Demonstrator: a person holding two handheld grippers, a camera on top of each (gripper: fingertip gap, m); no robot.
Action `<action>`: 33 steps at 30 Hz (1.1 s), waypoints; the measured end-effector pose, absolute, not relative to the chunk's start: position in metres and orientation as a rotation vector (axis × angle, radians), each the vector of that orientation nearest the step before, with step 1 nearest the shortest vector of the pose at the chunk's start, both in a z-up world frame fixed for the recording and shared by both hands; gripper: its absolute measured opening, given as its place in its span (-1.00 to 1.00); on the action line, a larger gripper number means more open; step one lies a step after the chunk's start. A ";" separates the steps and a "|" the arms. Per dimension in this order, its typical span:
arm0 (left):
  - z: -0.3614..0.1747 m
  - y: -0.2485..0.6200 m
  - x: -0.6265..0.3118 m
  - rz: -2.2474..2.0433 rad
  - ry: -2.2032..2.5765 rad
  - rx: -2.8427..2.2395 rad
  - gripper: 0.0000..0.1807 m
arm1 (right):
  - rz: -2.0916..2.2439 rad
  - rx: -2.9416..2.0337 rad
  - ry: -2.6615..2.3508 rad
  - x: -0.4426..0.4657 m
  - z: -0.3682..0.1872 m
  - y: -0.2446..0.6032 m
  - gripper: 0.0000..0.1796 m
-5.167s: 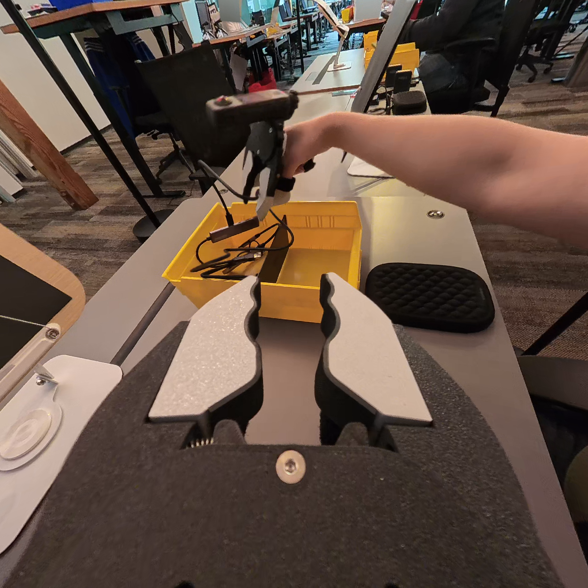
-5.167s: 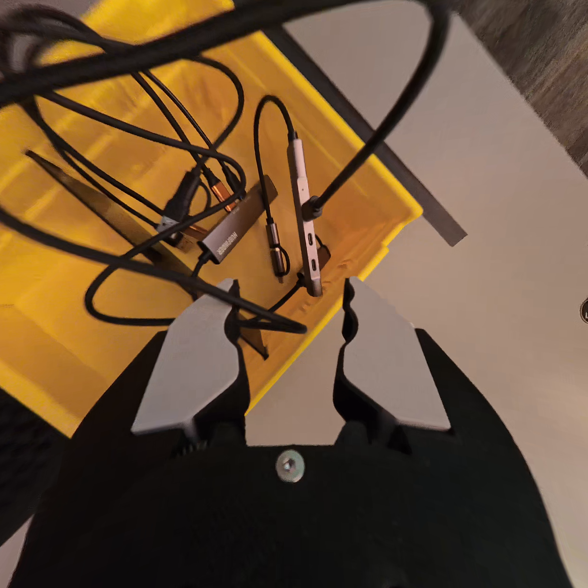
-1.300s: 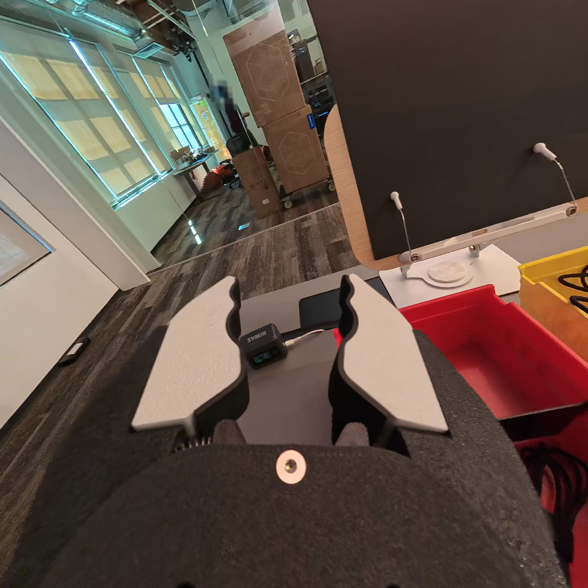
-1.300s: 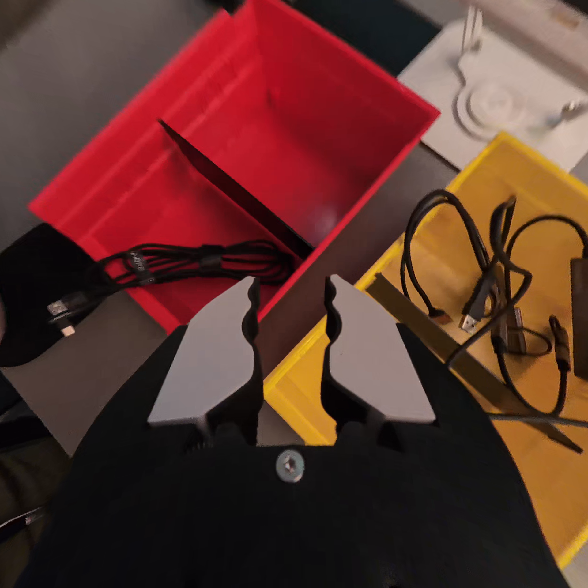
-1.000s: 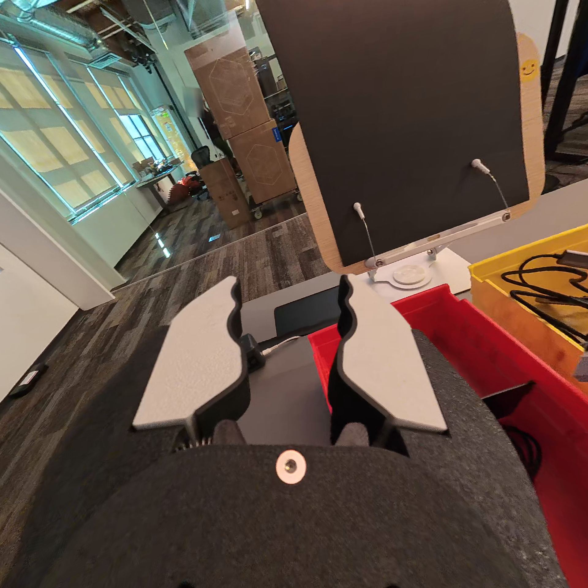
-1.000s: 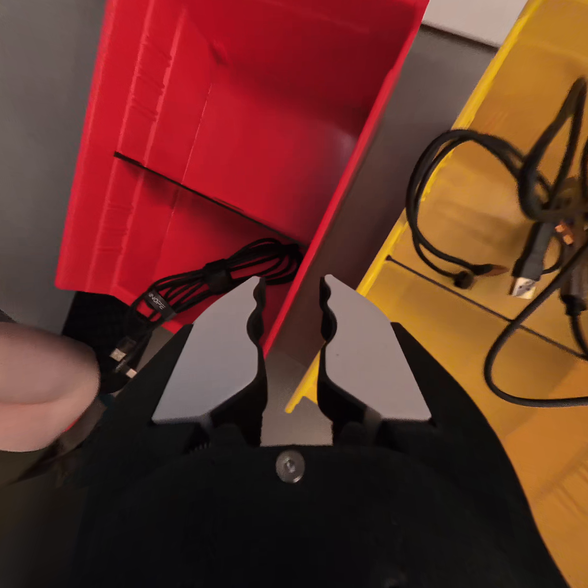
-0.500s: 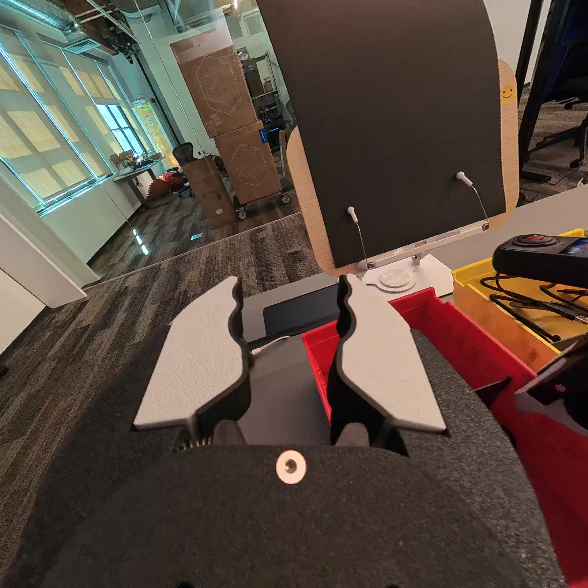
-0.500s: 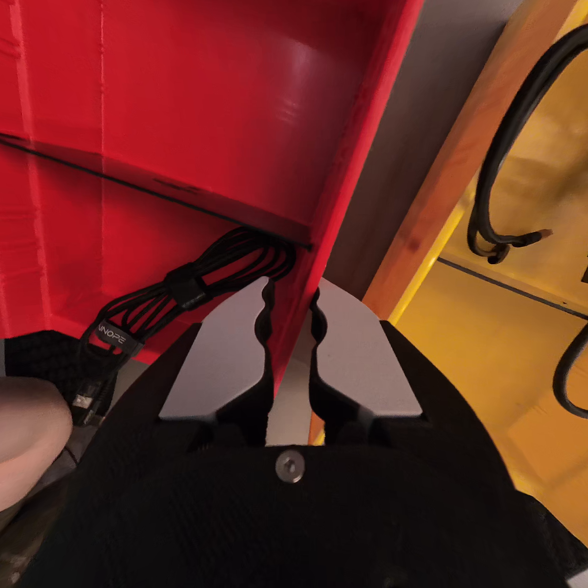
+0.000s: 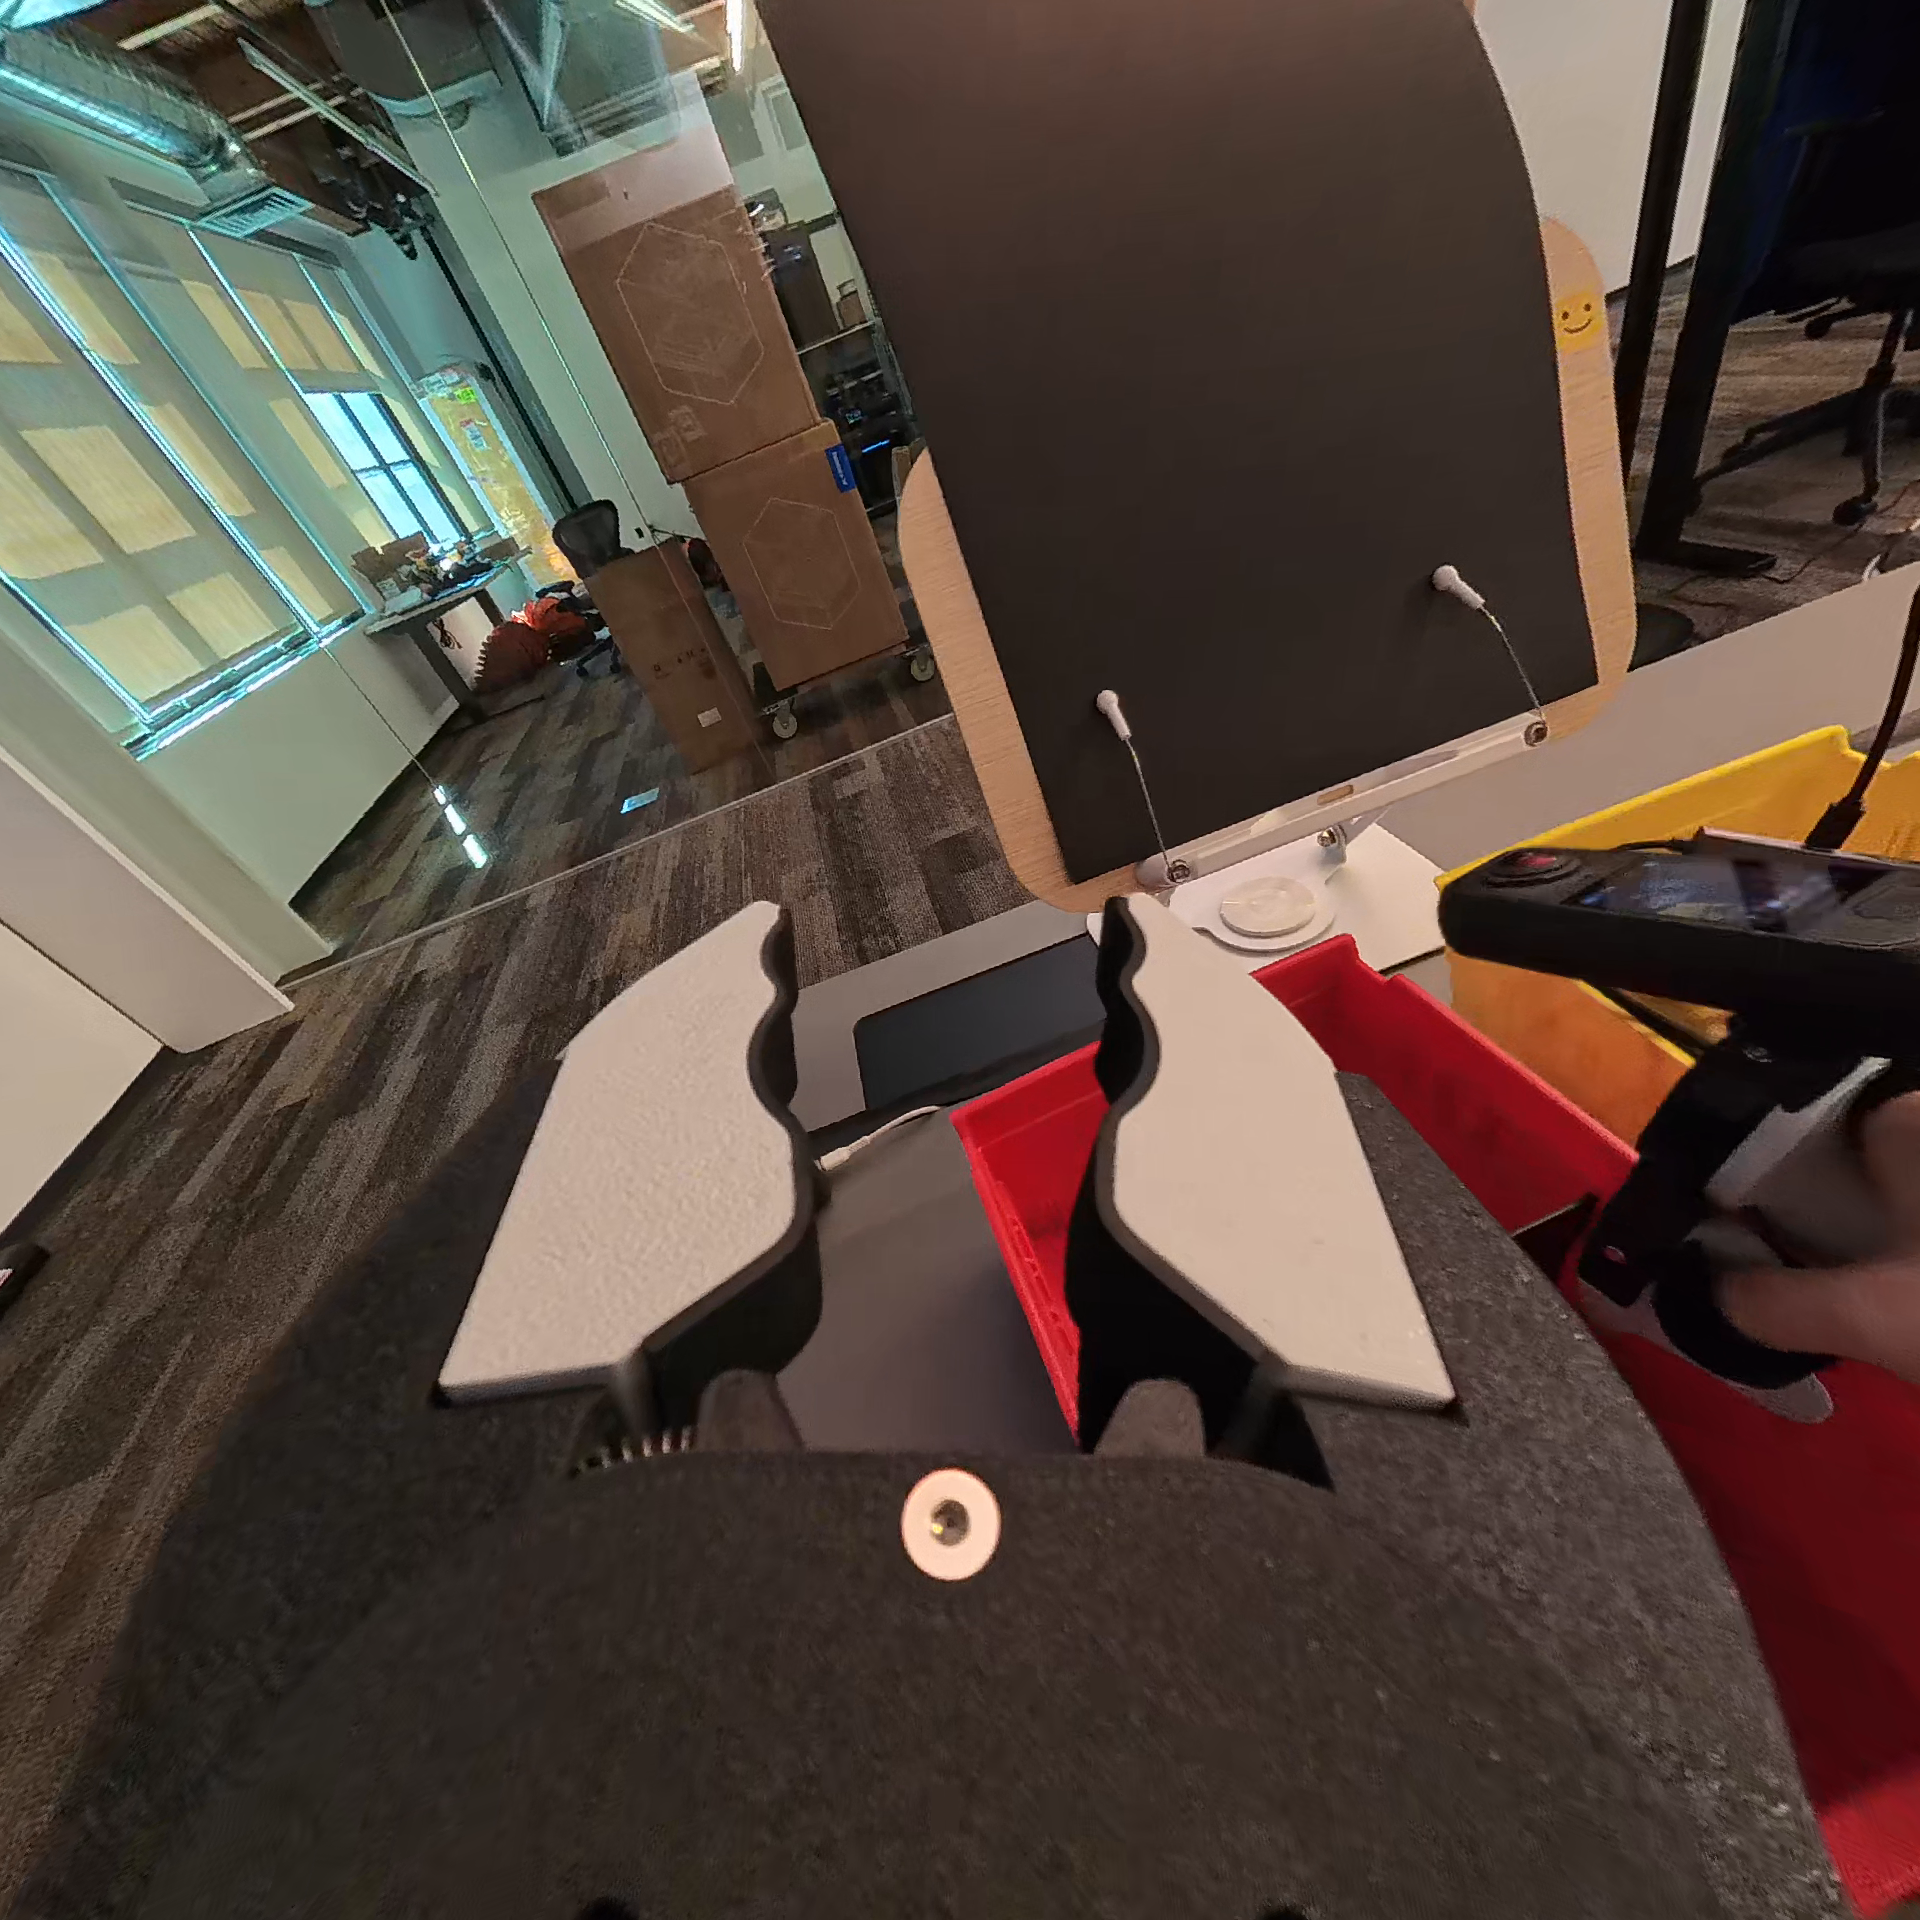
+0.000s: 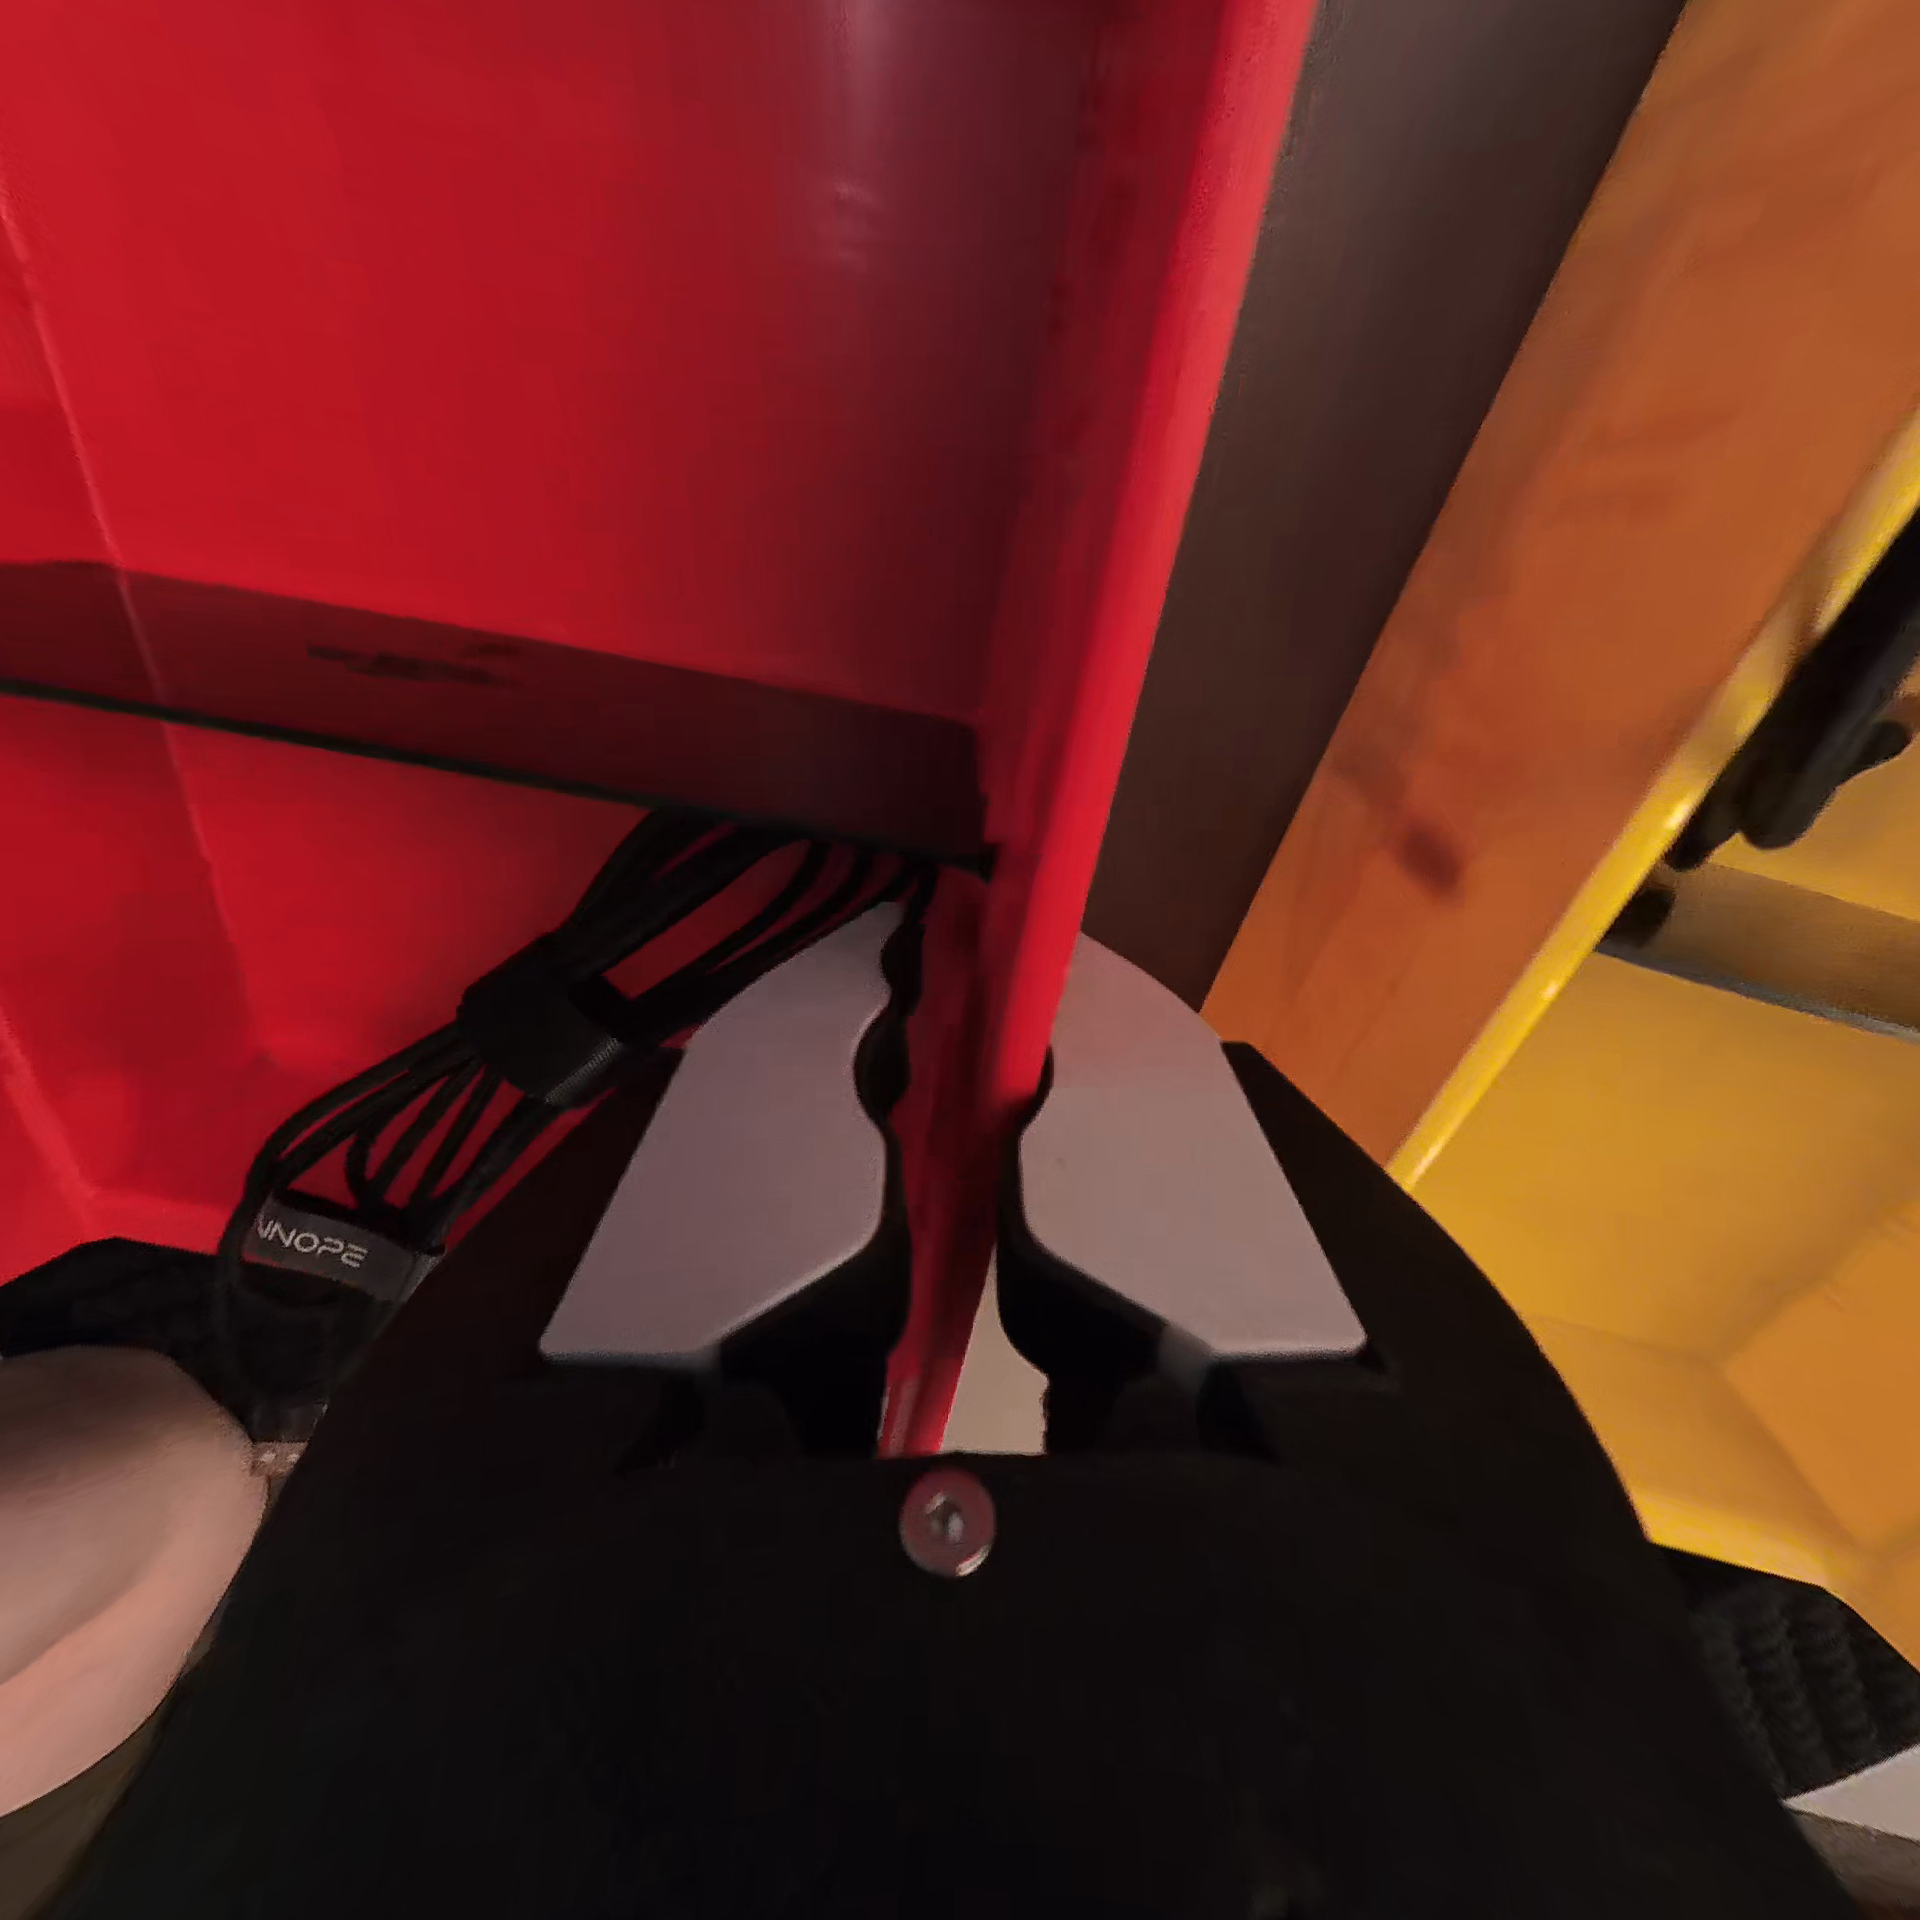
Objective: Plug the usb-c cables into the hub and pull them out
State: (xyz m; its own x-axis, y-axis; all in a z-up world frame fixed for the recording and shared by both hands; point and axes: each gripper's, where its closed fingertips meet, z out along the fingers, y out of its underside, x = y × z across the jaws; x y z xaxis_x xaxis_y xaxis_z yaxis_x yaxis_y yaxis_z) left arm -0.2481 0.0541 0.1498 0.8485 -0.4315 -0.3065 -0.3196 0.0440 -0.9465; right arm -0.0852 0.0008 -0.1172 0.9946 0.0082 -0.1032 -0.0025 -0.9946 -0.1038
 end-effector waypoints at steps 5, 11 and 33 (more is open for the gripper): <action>0.149 0.052 -0.248 -0.095 0.625 -1.558 -0.39 | 0.296 -3.009 0.068 -0.088 -0.113 0.011 -0.93; 0.159 0.042 -0.256 -0.174 0.599 -1.552 -0.39 | 0.298 -3.055 -0.060 -0.092 -0.089 0.017 -0.92; 0.183 -0.042 -0.198 -0.611 0.781 -1.430 -0.43 | 0.516 -2.870 0.069 0.191 0.128 -0.102 -0.93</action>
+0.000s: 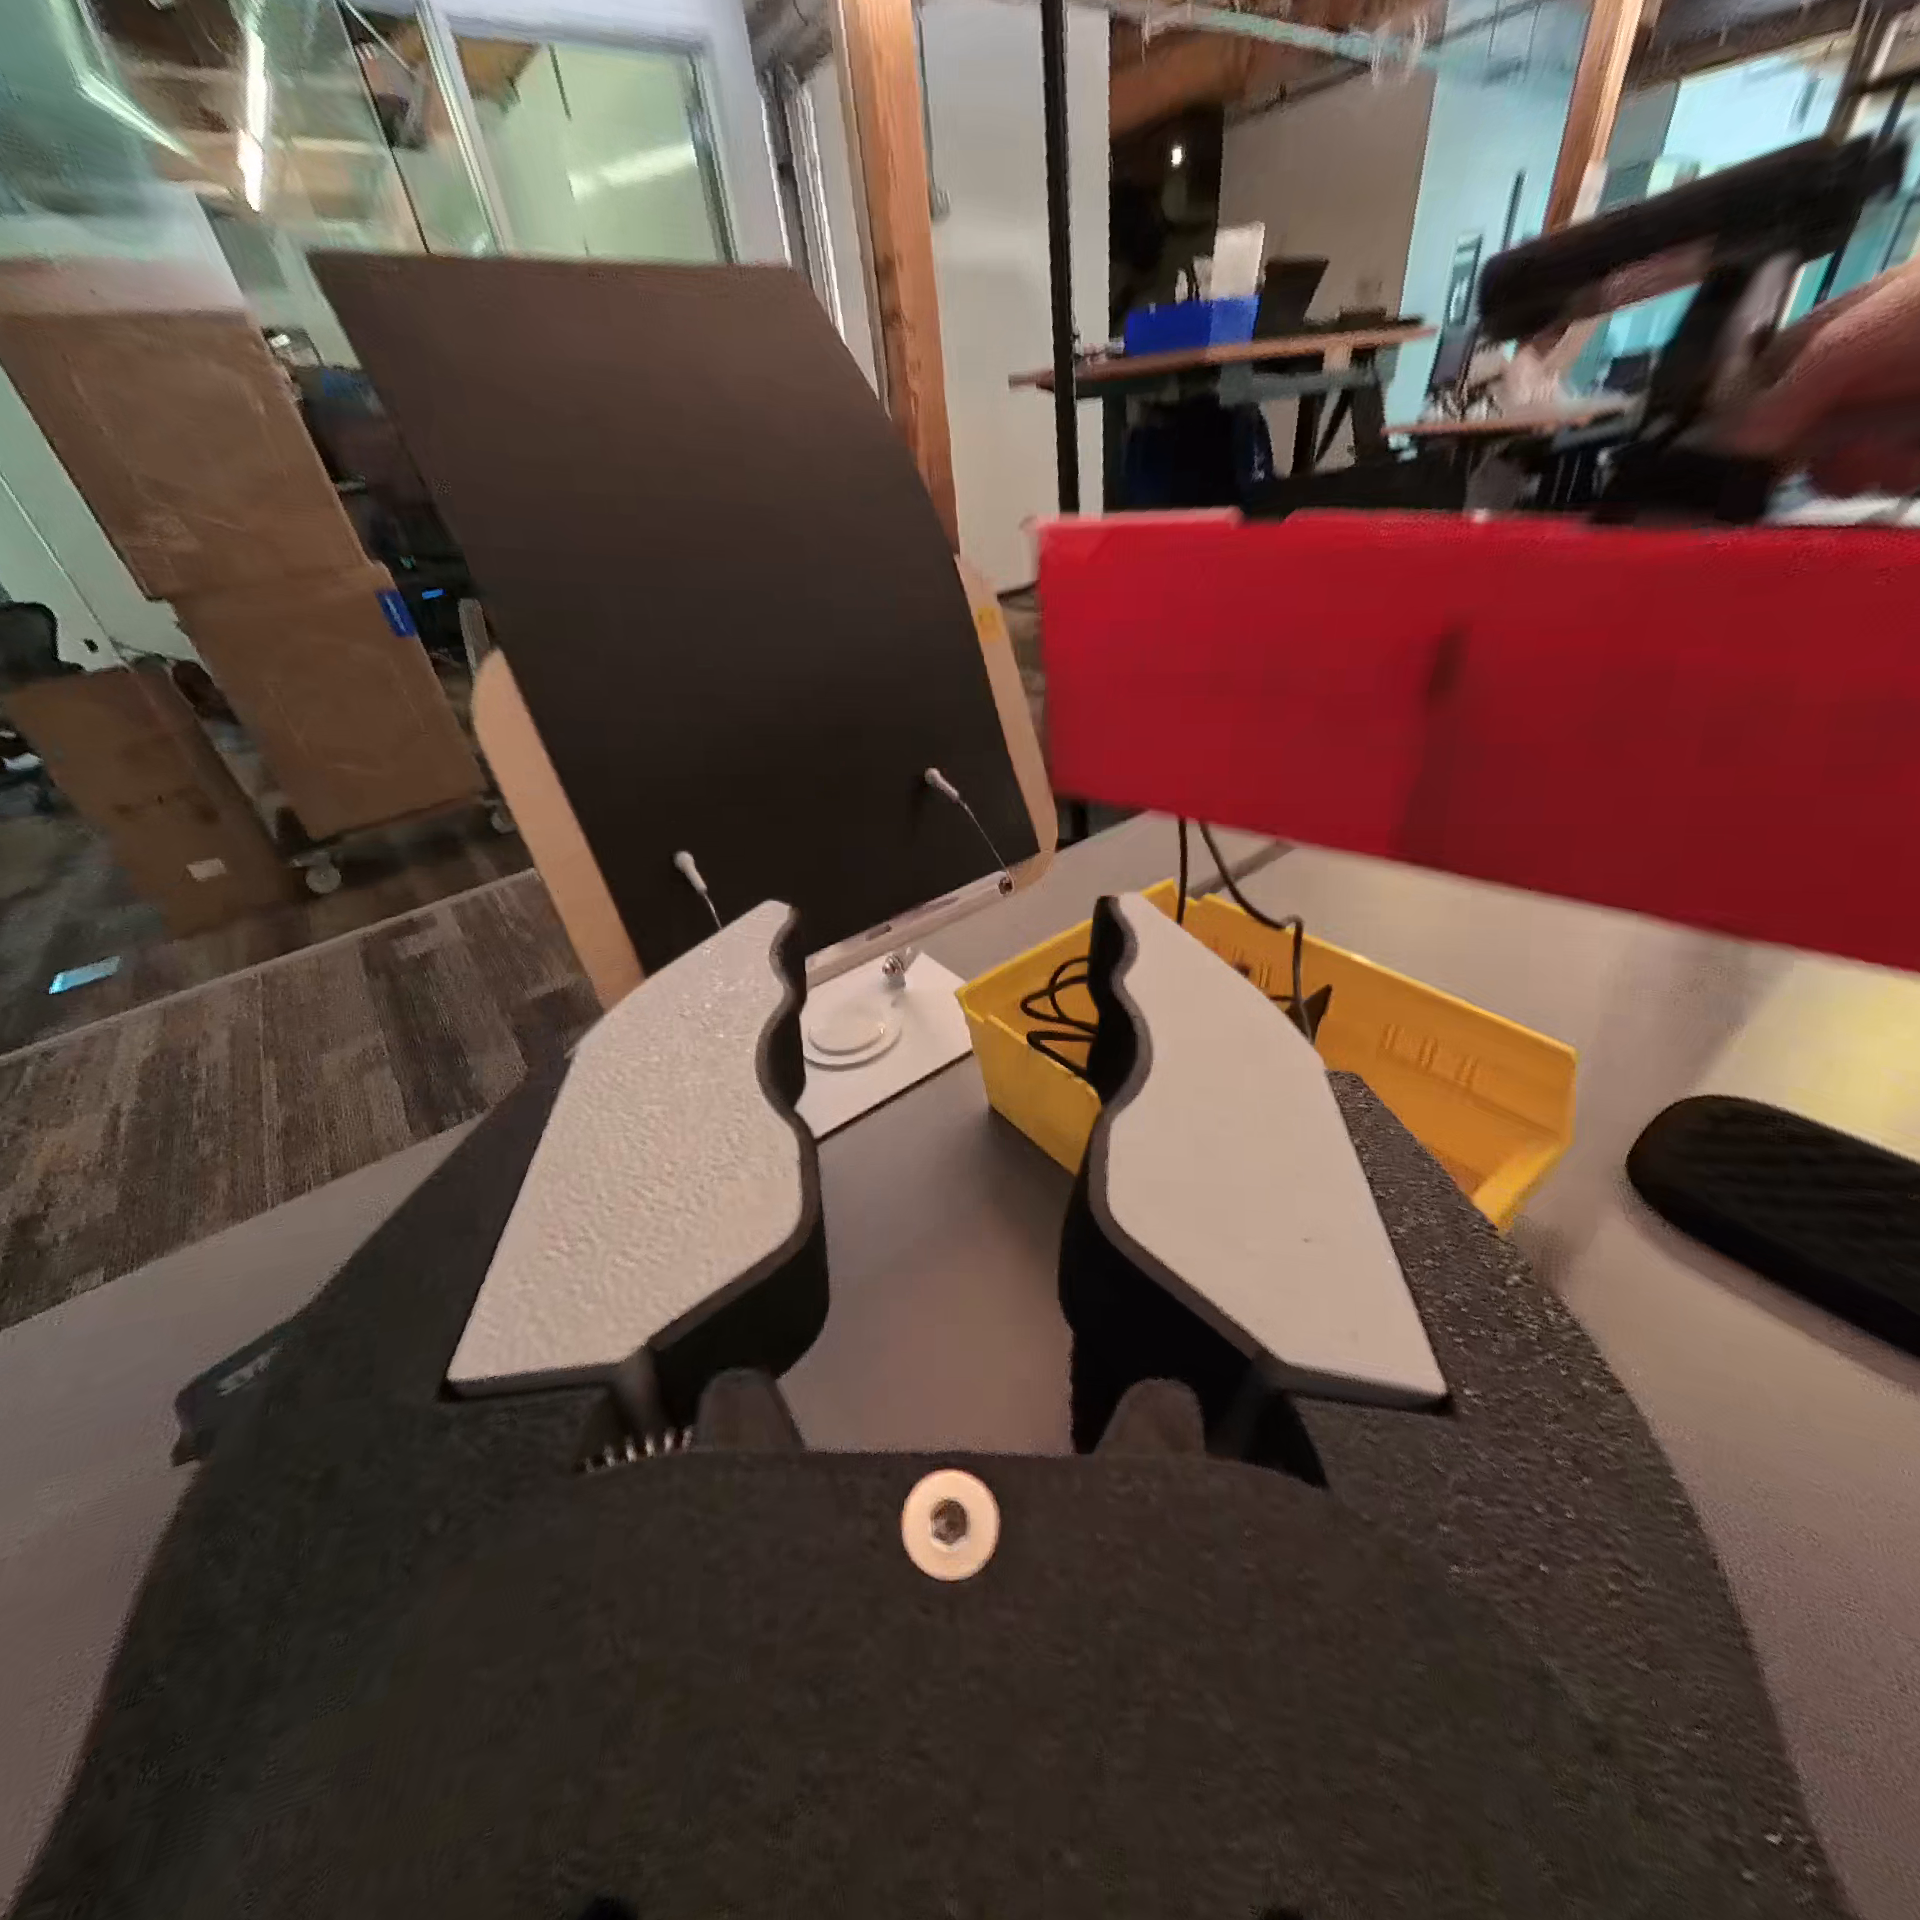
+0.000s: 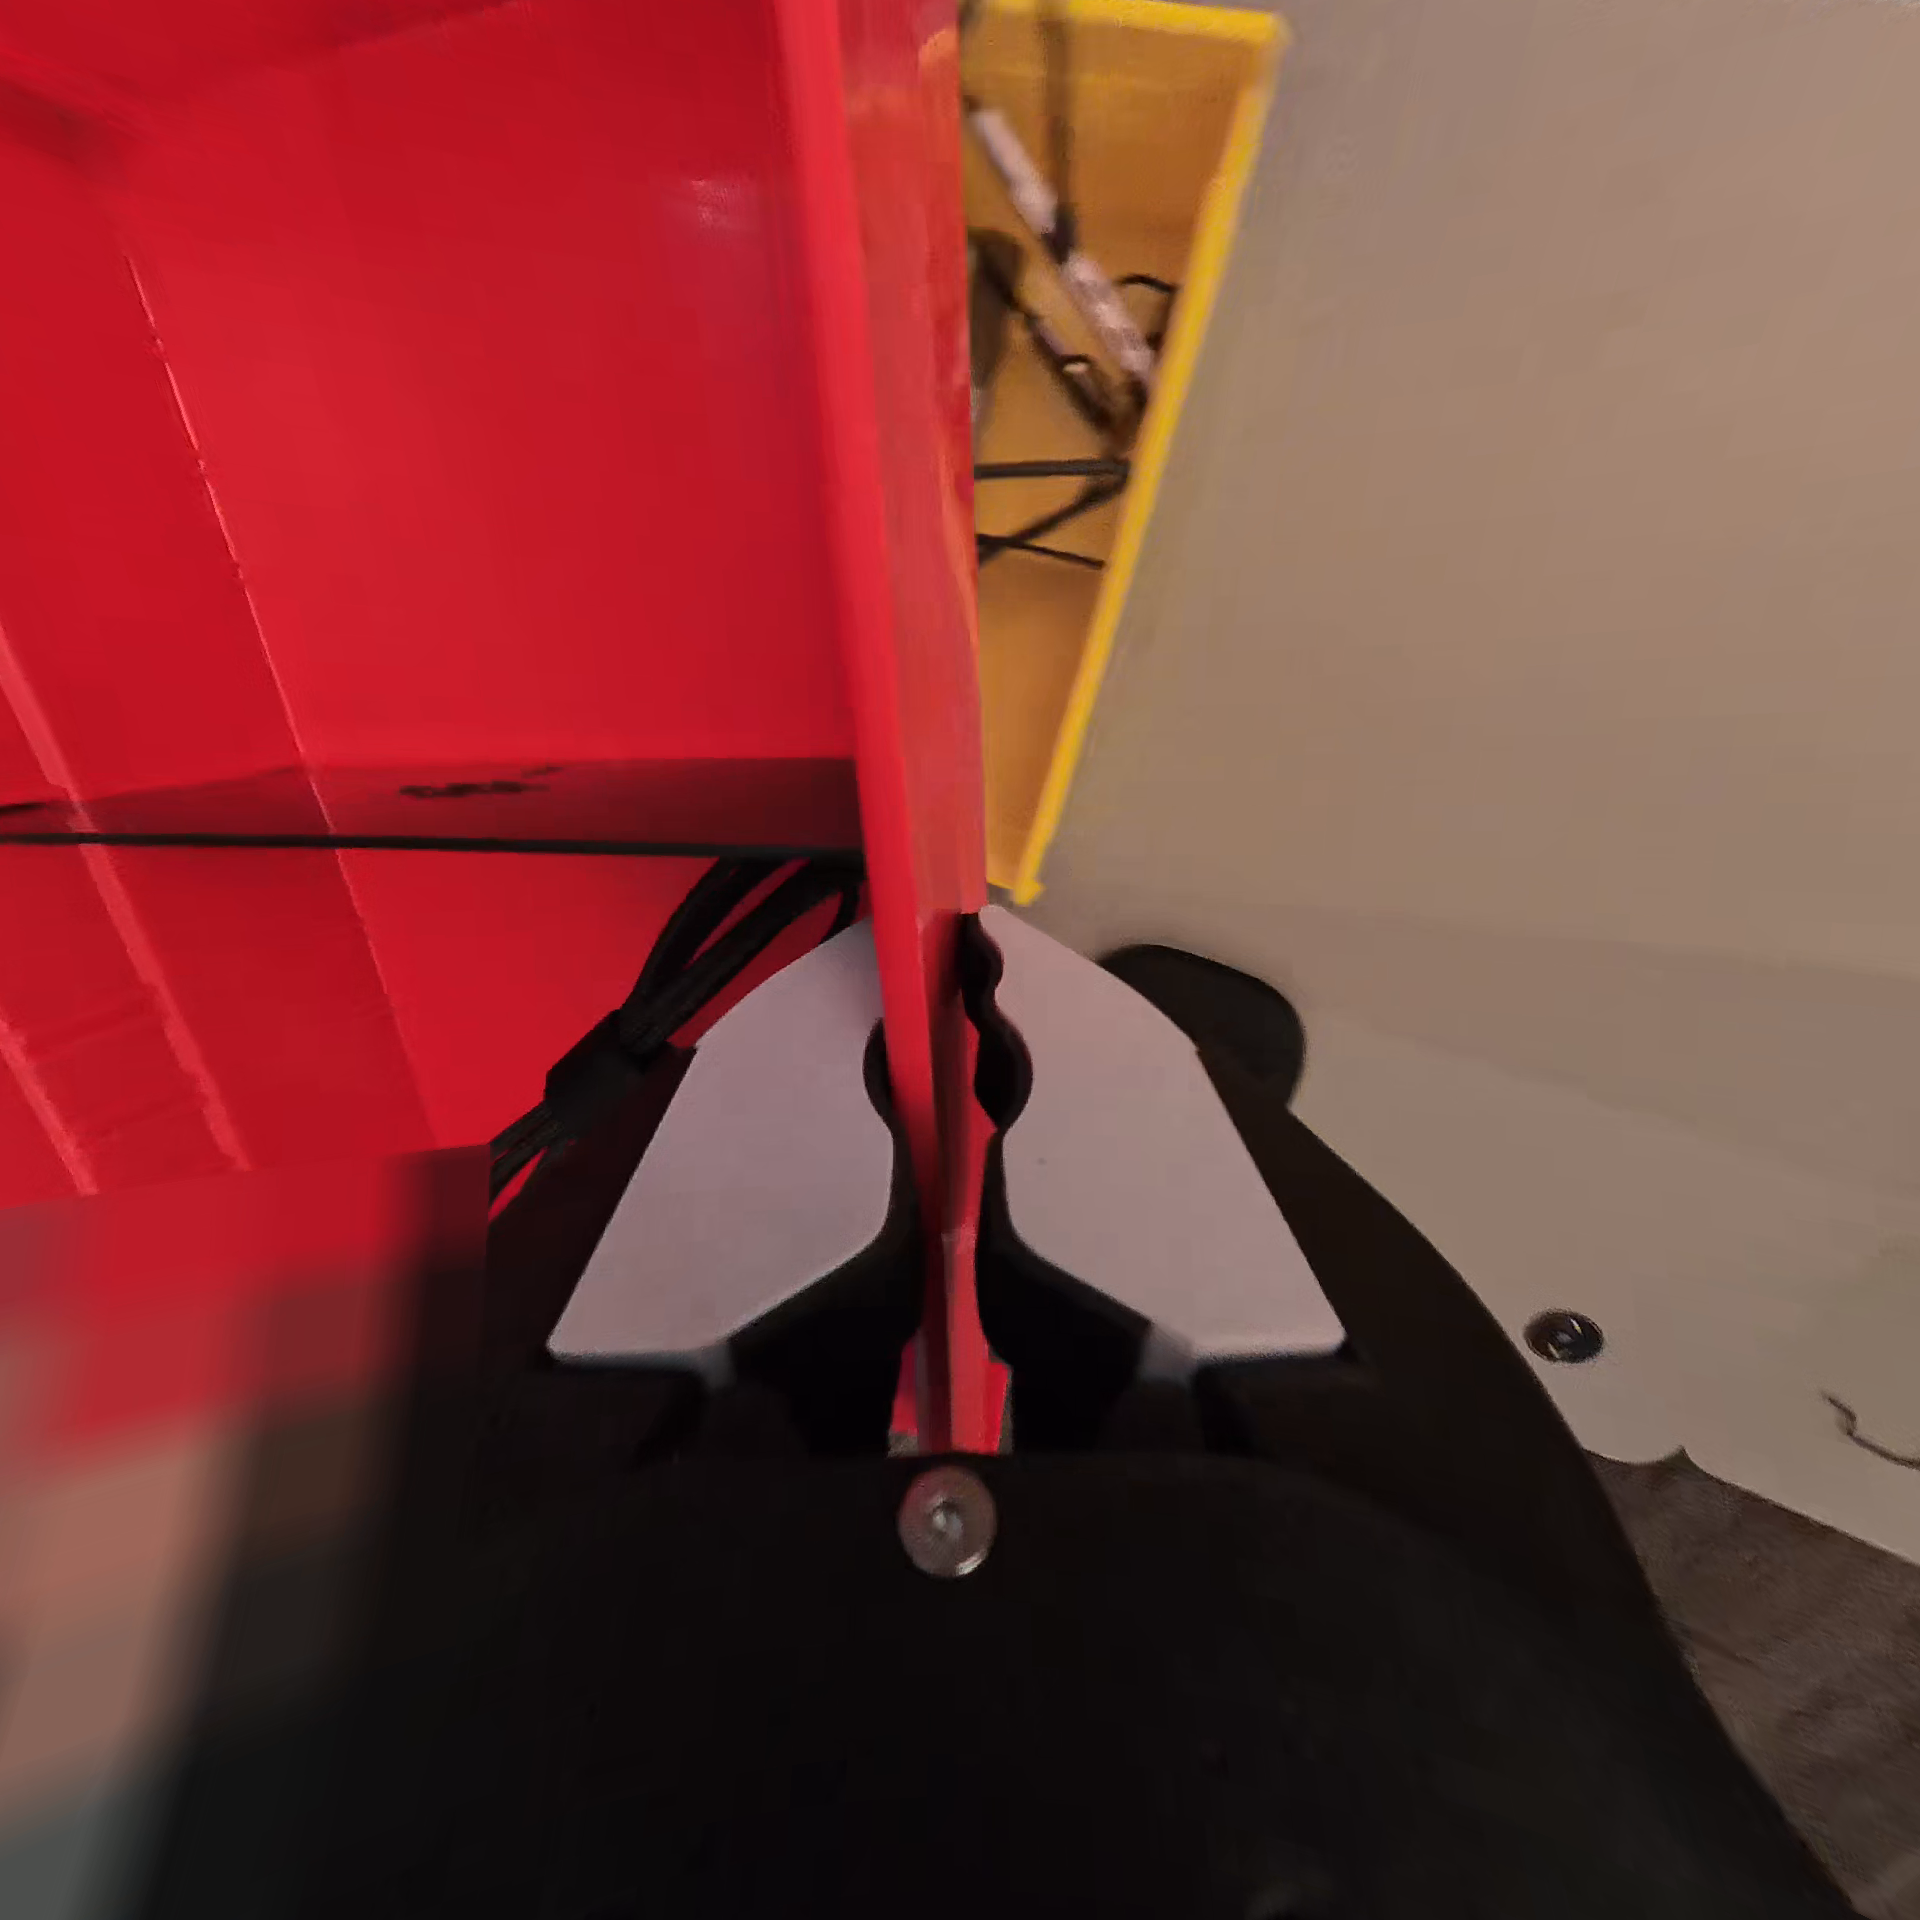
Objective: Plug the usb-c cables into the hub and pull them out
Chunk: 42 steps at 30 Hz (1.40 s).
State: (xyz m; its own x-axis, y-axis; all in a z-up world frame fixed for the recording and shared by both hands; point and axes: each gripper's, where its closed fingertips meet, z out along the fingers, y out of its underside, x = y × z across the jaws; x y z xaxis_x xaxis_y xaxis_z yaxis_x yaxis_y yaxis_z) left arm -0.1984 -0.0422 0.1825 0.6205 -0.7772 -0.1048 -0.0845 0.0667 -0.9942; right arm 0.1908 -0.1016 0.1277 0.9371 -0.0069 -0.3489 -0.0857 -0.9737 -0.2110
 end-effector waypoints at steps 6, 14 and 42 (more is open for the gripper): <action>0.122 -0.008 -0.140 -0.702 0.884 -1.626 -0.39 | 0.455 -2.816 0.310 0.297 0.088 -0.148 -0.91; 0.030 -0.007 -0.051 -1.242 1.003 -1.891 -0.39 | 0.349 -2.791 0.496 0.378 -0.016 -0.164 -0.90; -0.088 -0.019 -0.009 -0.821 1.208 -2.587 -0.37 | 0.465 -2.772 0.585 0.395 -0.122 -0.103 -0.86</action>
